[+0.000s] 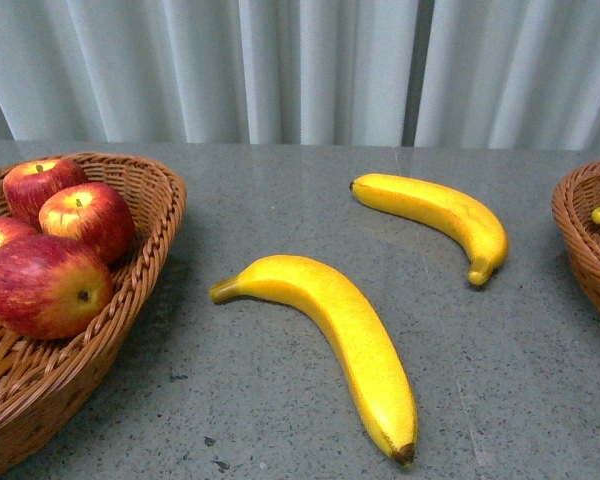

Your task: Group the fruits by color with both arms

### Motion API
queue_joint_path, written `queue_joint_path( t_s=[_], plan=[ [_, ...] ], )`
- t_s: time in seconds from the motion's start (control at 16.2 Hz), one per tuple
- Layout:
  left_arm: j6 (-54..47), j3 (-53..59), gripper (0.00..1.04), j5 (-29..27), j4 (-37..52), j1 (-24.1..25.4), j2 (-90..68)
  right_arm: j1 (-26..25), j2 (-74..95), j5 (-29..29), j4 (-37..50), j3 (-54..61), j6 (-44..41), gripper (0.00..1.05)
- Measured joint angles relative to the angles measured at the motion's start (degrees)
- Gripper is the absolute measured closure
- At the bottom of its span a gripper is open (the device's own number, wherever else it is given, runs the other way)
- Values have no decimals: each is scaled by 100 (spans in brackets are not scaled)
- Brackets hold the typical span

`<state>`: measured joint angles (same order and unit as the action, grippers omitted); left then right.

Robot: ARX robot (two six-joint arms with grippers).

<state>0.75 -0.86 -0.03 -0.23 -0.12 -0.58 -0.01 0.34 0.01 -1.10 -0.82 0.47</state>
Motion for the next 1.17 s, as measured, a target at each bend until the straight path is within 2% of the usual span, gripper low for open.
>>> queue_joint_path(
  t_s=[0.06,0.12,0.37,0.49,0.56,0.62,0.74,1.17],
  plan=[
    [0,0,7,0,0,2,0,0,199,0,-398,-122,361,6],
    [0,0,7,2,2,0,0,7,629,-17,-256,-275,820,6],
    [0,0,7,0,2,0,0,76,2087,-153,1220,-1104,1132,6],
    [0,0,7,2,0,0,0,492,3644,-79,2199,-1646,1095,6],
    [0,0,7,0,0,0,0,1071,5604,70,2822,-2885,1021,6],
    [0,0,7,0,0,0,0,1816,7230,256,2409,-4079,870,6],
    [0,0,7,0,0,0,0,2439,8006,404,1985,-4854,636,6],
    [0,0,7,0,0,0,0,2828,8542,446,1585,-5305,586,6]
  ],
)
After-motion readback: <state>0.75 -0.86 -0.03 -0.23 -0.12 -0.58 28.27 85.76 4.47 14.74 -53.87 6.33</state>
